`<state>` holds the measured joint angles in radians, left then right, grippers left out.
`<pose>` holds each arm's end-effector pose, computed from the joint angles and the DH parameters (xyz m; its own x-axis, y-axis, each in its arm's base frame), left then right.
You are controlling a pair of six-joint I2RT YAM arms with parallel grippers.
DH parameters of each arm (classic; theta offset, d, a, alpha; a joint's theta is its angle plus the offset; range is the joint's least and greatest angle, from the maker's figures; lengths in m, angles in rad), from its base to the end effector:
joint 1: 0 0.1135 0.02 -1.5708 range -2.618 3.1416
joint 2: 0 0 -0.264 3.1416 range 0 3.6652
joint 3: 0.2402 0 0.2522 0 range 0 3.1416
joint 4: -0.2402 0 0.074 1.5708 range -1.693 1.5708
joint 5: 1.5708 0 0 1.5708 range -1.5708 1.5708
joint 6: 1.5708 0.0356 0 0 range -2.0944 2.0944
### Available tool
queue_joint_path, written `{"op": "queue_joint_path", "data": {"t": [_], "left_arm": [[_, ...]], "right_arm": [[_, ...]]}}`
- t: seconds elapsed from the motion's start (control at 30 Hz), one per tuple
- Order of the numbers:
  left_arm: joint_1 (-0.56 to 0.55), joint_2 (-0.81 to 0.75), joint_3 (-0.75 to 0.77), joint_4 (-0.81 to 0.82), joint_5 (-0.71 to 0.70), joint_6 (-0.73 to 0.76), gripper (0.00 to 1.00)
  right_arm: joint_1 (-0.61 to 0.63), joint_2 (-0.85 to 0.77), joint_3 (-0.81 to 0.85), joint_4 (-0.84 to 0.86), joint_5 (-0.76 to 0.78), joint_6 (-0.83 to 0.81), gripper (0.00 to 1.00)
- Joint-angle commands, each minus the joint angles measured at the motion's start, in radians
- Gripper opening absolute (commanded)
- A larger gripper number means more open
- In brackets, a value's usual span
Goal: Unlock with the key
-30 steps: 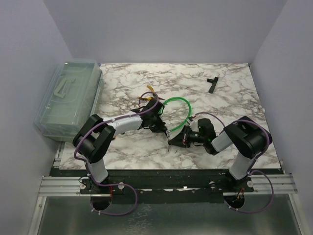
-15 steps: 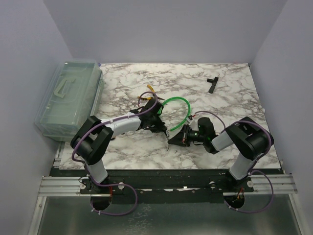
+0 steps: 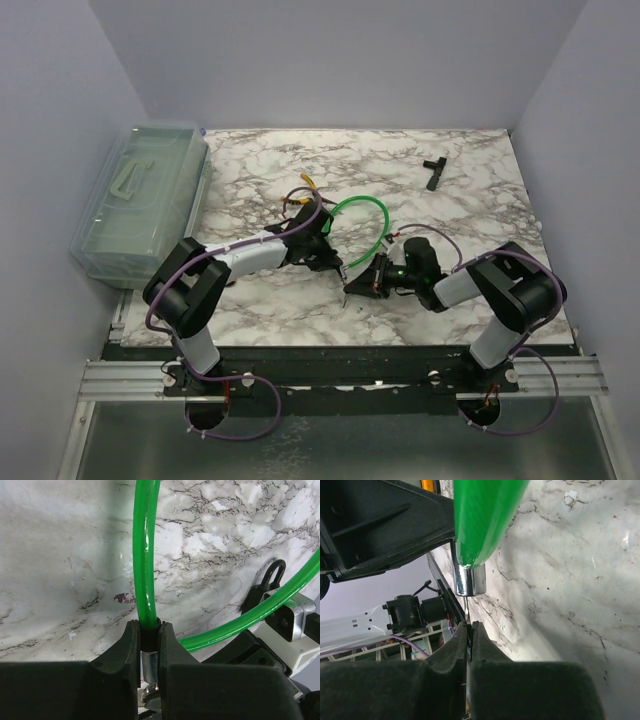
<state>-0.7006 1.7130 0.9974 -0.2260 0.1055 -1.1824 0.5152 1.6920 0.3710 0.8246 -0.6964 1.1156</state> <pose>0.2621 -0.2259 0.1710 -0.8713 -0.4692 -0.1441 -0.3113 0.7552 -0.5769 0.2147 0.1478 0.1048 -0.9625 0.2468 -0.1122 -0.0097 0.3821 0.9241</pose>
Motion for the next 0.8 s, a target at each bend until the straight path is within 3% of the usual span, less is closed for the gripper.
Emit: {"op": "queue_joint_path", "data": {"t": [0.0, 0.77], "left_arm": [[-0.030, -0.067, -0.013, 0.054, 0.113, 0.058, 0.00], [-0.089, -0.097, -0.057, 0.089, 0.177, 0.053, 0.00]], "right_arm": [[-0.006, -0.029, 0.037, -0.049, 0.061, -0.044, 0.00], [-0.006, -0.084, 0.067, -0.152, 0.135, -0.100, 0.00]]}}
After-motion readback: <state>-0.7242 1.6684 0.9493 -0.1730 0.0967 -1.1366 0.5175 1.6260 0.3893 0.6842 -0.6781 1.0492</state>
